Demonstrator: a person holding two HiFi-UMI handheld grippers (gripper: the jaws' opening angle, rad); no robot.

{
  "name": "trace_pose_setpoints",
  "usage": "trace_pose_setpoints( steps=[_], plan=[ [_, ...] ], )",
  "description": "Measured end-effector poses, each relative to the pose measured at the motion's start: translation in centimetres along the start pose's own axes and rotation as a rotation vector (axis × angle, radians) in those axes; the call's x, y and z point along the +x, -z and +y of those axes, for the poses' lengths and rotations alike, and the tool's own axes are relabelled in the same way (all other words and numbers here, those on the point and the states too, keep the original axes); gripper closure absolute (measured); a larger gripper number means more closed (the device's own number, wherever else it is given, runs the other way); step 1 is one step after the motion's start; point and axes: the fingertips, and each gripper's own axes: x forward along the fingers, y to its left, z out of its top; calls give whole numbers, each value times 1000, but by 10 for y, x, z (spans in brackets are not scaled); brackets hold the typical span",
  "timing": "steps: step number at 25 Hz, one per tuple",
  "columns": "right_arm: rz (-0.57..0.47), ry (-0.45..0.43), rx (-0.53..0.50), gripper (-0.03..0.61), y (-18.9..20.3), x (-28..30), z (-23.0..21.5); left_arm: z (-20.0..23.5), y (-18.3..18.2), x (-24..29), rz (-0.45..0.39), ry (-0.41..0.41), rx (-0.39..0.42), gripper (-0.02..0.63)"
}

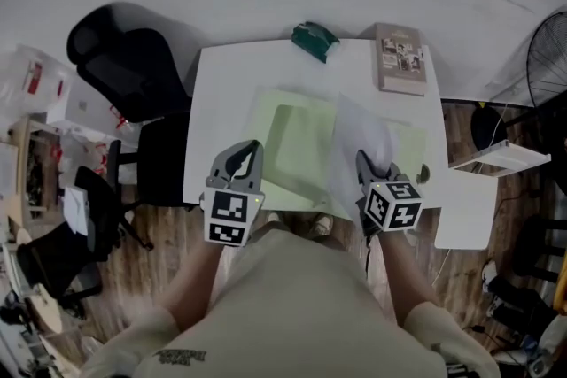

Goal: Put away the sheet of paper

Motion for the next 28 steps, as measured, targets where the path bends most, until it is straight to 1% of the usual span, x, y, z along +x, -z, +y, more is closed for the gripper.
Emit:
trace_pose_setpoints(
  steps=[6, 11, 17, 22, 28],
  plan=[
    [52, 88, 35, 555, 14, 16, -16, 18, 24, 7, 42, 25, -11, 592],
    [89, 147, 78, 555, 26, 23, -25, 31, 32, 19, 53, 65, -4, 592],
    [145, 167, 128, 555, 45, 38, -34, 33, 48, 35, 86, 112, -1, 592],
    [185, 176, 164, 555, 59, 51, -41, 39, 70, 42, 132, 128, -20, 592],
    [226, 165, 185, 555, 67, 72, -46, 44, 92, 52, 184, 139, -44, 592]
  ],
)
